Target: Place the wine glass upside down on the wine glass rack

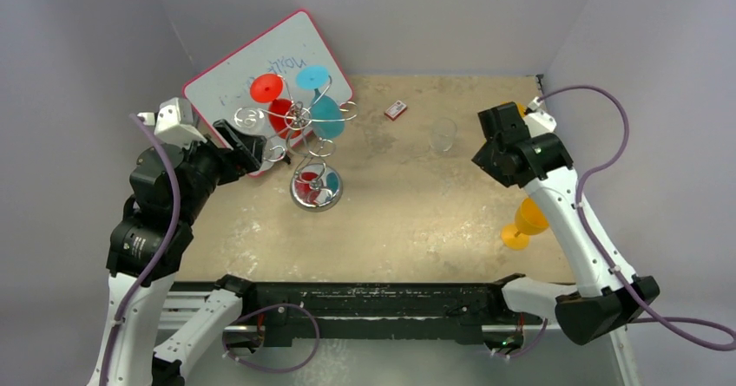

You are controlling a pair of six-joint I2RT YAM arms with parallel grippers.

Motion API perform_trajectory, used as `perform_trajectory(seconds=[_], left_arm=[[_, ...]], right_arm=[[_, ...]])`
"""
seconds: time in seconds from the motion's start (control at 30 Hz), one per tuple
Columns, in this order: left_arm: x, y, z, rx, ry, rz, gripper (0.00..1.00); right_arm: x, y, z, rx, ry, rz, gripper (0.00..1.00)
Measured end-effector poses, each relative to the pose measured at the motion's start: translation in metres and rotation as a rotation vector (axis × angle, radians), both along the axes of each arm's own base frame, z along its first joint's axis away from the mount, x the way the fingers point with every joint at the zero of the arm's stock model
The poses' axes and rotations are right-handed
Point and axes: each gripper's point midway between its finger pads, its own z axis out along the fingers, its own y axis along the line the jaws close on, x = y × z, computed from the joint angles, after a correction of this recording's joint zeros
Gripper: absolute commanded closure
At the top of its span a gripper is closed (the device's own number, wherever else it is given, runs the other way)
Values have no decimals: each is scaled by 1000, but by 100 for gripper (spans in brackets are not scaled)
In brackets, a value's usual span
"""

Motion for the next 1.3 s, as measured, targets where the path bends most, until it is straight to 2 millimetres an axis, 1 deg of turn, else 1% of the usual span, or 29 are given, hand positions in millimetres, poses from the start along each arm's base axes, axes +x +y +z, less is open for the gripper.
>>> perform_trajectory(seconds=[0.07, 0.17, 0.3, 0.43, 0.57, 0.73, 1.1, 1.2, 1.27, 1.3], left_arm=[[-2, -1, 0, -6, 0, -8, 17], [-6, -1, 3, -16, -11, -13, 17], [-7, 0, 5, -19, -19, -8, 16], [-6, 4, 4, -26, -14, 22, 16], [-5, 5, -1, -21, -5, 31, 16], [-5, 4, -4, -16, 3, 22, 16], [-5, 3, -7, 1, 16, 13, 17], [-5, 4, -8, 3, 19, 17, 17], [-5, 4, -8, 3, 19, 18, 18], [-5, 4, -8, 3, 19, 18, 18]], right_arm=[[-5, -17, -7, -15, 25, -56, 50], [-10, -40, -12, -32, 40, -131, 49], [-19, -71, -20, -54, 61, -230, 53], [-27, -88, -29, -71, 83, -286, 54], [-31, -103, -37, -88, 97, -329, 58], [-31, -113, -50, -95, 114, -355, 60], [-34, -112, -79, -78, 155, -354, 67], [-33, -112, -81, -77, 152, -355, 73], [-32, -112, -81, -75, 148, -355, 81], [-31, -111, -81, -73, 146, -354, 88]])
